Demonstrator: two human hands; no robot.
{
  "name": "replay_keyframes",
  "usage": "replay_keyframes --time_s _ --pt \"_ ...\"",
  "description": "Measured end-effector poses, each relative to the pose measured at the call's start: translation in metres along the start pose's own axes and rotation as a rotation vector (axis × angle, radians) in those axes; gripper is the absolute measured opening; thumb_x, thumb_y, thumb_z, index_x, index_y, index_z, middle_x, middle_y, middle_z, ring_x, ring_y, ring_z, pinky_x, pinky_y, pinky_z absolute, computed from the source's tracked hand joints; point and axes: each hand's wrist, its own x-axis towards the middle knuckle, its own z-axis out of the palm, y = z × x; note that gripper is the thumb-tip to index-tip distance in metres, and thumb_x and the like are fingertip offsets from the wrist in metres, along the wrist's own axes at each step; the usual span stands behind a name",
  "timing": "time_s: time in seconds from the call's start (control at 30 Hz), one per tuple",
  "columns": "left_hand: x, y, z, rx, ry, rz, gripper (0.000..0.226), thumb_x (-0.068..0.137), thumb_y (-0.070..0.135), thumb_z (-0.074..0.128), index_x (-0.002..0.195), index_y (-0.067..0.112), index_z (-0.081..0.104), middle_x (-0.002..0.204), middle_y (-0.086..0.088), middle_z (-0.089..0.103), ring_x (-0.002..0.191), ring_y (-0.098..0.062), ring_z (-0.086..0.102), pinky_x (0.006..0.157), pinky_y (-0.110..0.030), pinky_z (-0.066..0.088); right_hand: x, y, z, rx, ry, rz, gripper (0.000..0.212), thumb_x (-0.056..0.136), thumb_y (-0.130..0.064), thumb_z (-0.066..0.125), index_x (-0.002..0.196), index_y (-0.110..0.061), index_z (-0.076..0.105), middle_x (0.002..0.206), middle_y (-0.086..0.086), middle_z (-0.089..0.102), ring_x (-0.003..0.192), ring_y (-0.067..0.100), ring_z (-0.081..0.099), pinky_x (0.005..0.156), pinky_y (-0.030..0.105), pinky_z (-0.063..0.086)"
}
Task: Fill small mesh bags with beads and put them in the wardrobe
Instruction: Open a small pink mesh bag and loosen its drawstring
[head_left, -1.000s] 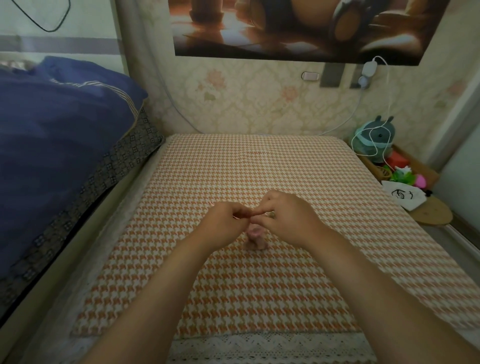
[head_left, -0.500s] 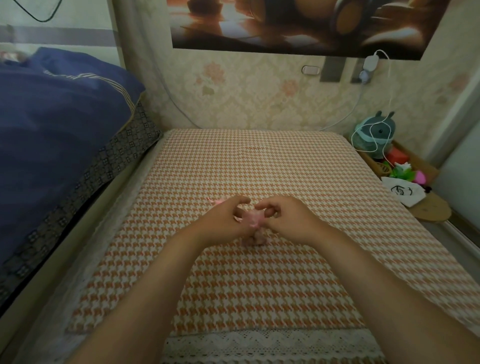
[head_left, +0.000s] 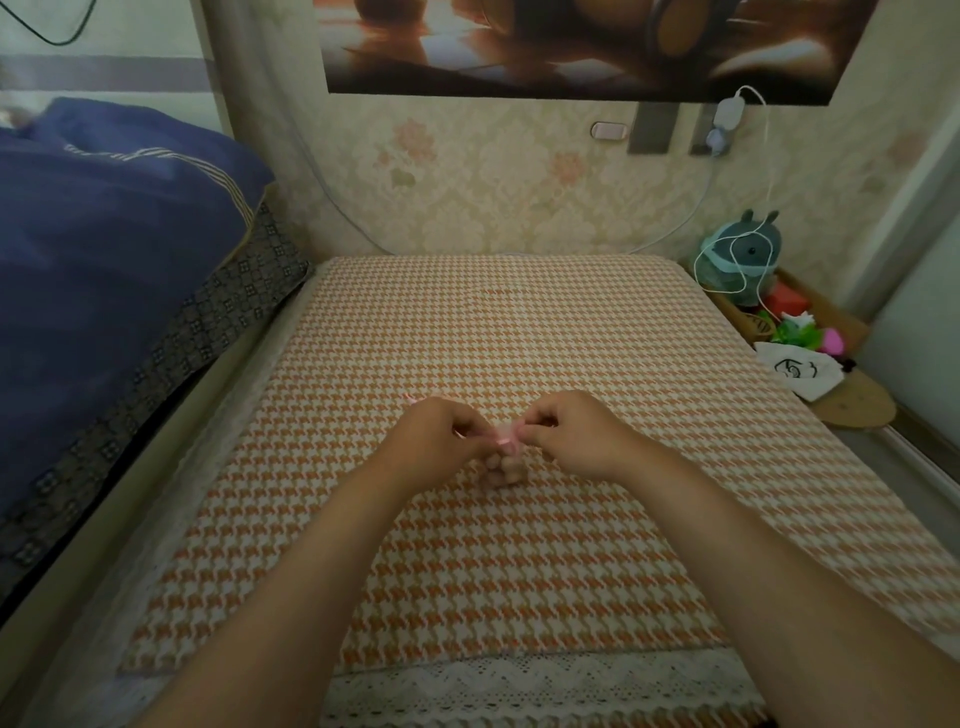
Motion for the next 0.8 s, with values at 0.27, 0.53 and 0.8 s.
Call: replay_keyframes --time_s 0.27,0.53,0.8 --pt "-0.002 -0.001 -0.005 0.021 -0.063 -0.001 0.015 0.085 0.023 0.078 0.099 0.019 0.077 0.084 0.008 0.070 0.078 -0.009 0.066 0.076 -0.026 0.055 -0.001 0.003 -0.006 0.021 -0.056 0.030 0.018 0.093 -0.021 0.072 0.080 -0.033 0.075 0.053 -0.012 0.063 0.051 0.004 0.055 0.055 0.027 0.050" --pt "-0.003 -0.010 -0.021 0.022 -0.078 -0.104 0.012 0.089 0.015 0.073 0.081 0.024 0.077 0.066 0.013 0.074 0.060 -0.004 0.070 0.060 -0.017 0.055 -0.004 0.007 -0.011 -0.064 -0.058 0.010 0.015 0.088 -0.027 0.079 0.102 -0.025 0.081 0.061 -0.027 0.065 0.054 -0.017 0.056 0.051 0.005 0.038" --pt "-0.009 -0.016 -0.038 0.013 -0.106 -0.224 0.020 0.093 0.023 0.069 0.077 0.016 0.080 0.073 0.008 0.077 0.061 -0.010 0.071 0.063 -0.026 0.055 -0.006 0.009 -0.021 -0.131 0.025 0.105 0.022 0.086 -0.030 0.080 0.067 -0.039 0.074 0.071 -0.009 0.074 0.065 0.012 0.067 0.063 0.033 0.057"
